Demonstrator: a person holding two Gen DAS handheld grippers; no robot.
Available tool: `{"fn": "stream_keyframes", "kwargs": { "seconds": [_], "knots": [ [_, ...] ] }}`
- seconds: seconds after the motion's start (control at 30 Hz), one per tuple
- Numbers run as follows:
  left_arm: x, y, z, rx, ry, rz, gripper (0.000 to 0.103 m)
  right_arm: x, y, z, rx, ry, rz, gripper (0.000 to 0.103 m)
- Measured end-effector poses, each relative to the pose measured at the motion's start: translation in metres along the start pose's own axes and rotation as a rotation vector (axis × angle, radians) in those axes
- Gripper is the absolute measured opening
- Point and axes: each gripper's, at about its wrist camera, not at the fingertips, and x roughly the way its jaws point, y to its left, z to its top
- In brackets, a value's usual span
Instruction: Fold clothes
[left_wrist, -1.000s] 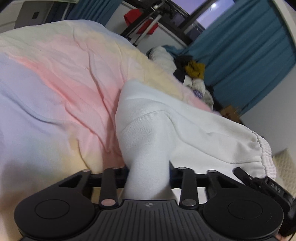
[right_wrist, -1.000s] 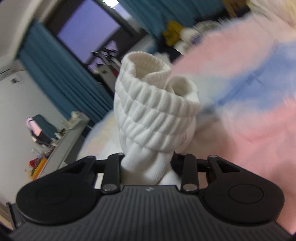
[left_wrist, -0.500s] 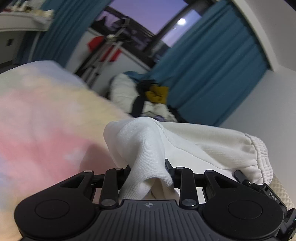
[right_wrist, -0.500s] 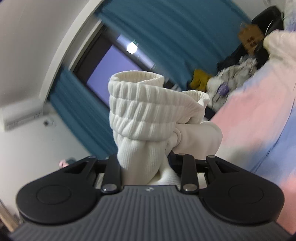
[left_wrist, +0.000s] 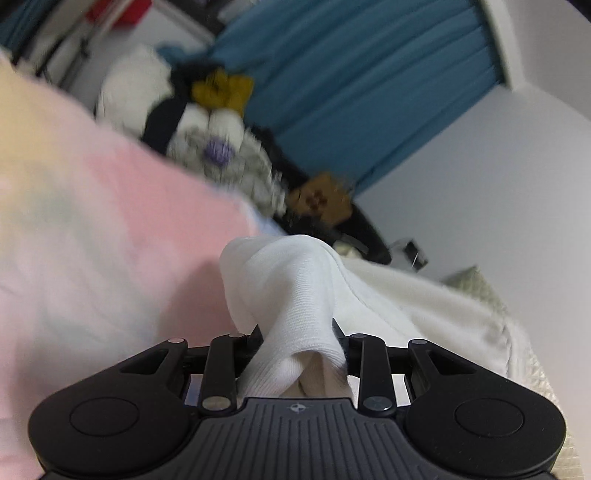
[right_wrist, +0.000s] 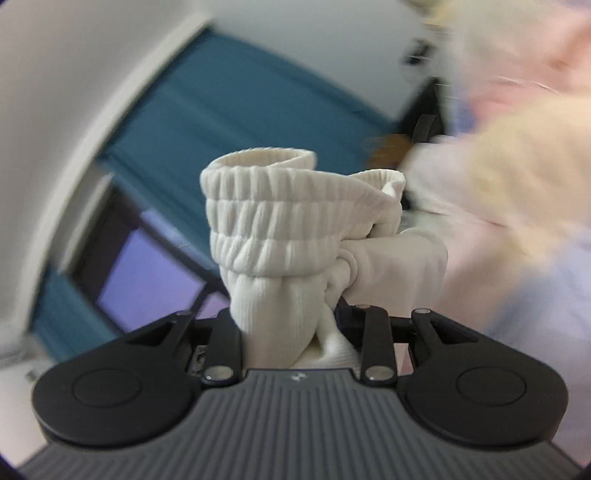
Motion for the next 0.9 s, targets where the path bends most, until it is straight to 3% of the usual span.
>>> {"fn": "stream_keyframes", "kwargs": {
  "seconds": [0.07, 0.13, 0.23, 0.27, 0.43, 0.6, 0.63, 0.7, 0.8, 0.9],
  "knots": [
    [0.035, 0.006, -0.009, 0.049, 0.062, 0.051, 0.032, 0.010, -0.041, -0.007, 0.074, 0.008, -0.082, 0.032],
    [0.052, 0.011, -0.018, 0.077, 0.096, 0.041, 0.033, 0.016, -0.084, -0.019, 0.195, 0.019, -0.163, 0.032],
    [0.065, 0.015, -0.026, 0.116, 0.125, 0.032, 0.036, 0.017, -0.122, -0.031, 0.329, 0.003, -0.170, 0.034],
    [0.069, 0.017, -0.025, 0.124, 0.134, 0.044, 0.037, 0.018, -0.124, -0.032, 0.322, 0.001, -0.165, 0.034],
    [0.064, 0.020, -0.034, 0.187, 0.189, 0.061, 0.043, 0.017, -0.121, -0.030, 0.342, 0.019, -0.199, 0.037],
    [0.039, -0.006, -0.031, 0.246, 0.218, 0.120, 0.046, 0.005, -0.106, -0.021, 0.345, 0.062, -0.321, 0.048],
    [0.025, -0.009, -0.029, 0.256, 0.215, 0.123, 0.047, 0.002, -0.102, -0.019, 0.347, 0.067, -0.354, 0.049],
    [-0.003, -0.018, -0.028, 0.286, 0.197, 0.125, 0.058, -0.010, -0.088, -0.014, 0.328, 0.062, -0.400, 0.050],
    [-0.044, -0.037, -0.027, 0.359, 0.149, 0.123, 0.069, -0.031, -0.060, -0.005, 0.219, 0.041, -0.464, 0.052],
    [-0.082, -0.056, -0.026, 0.411, 0.105, 0.118, 0.071, -0.055, -0.028, 0.006, 0.112, 0.017, -0.489, 0.052]
  ]
}}
